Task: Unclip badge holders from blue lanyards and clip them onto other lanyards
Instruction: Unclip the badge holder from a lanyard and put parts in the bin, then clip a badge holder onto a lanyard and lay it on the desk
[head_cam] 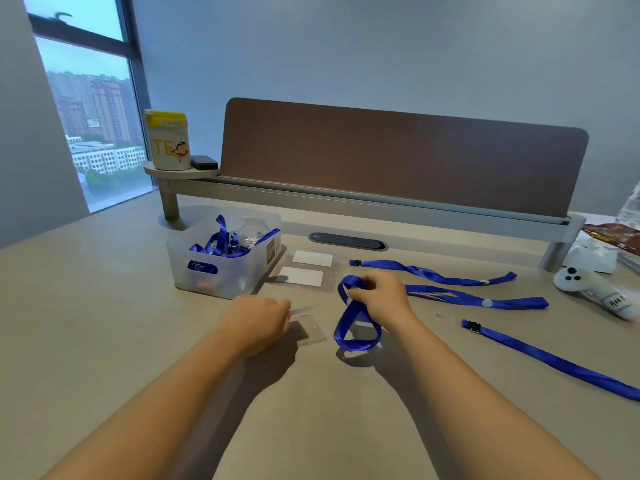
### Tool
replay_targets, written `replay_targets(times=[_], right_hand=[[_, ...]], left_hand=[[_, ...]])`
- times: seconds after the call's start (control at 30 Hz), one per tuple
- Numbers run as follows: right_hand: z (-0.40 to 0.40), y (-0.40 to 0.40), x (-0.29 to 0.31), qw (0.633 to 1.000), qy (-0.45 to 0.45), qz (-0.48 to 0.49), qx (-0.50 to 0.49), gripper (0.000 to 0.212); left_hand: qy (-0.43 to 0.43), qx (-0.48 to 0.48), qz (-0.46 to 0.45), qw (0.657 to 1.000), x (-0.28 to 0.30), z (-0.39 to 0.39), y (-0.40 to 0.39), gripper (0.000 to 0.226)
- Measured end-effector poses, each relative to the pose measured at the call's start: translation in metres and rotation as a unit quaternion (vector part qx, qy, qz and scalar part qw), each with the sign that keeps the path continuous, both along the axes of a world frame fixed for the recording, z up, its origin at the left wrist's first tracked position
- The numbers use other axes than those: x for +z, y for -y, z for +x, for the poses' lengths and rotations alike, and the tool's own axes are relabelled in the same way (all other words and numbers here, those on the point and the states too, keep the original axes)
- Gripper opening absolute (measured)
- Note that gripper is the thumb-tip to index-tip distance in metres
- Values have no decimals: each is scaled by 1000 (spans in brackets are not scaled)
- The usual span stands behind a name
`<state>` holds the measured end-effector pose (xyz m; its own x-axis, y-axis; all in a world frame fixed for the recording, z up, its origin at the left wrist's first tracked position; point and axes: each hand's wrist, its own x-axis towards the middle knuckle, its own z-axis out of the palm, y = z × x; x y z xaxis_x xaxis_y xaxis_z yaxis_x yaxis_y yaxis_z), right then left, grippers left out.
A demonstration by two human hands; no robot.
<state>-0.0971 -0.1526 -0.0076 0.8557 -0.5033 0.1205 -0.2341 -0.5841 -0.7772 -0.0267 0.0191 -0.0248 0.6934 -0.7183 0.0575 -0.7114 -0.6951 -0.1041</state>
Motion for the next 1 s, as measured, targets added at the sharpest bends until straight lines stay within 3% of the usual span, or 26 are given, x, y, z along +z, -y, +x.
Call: replay_targets(times=[0.17,0.37,0.7,0.8,0.93,1.0], right_hand=[[33,-32,35,998,56,12,36,20],[78,-70,64,991,106,45,65,19],[172,-112,101,974,203,43,92,20],[197,-113,78,984,148,-26,94,21],[205,-112,46,984,-24,-115,131,41],[196,-109,42,983,-28,-117,140,48]], left_hand=[[-2,50,-136,989,27,16,-37,15],[-16,106,-335,936,51,45,-82,17],[-17,164,-407,899,56,104,-119,16],[-31,168,-428,888,51,120,-124,17],[-39,163,-434,885,46,125,-124,18],[-41,156,-438,884,44,122,-122,17]])
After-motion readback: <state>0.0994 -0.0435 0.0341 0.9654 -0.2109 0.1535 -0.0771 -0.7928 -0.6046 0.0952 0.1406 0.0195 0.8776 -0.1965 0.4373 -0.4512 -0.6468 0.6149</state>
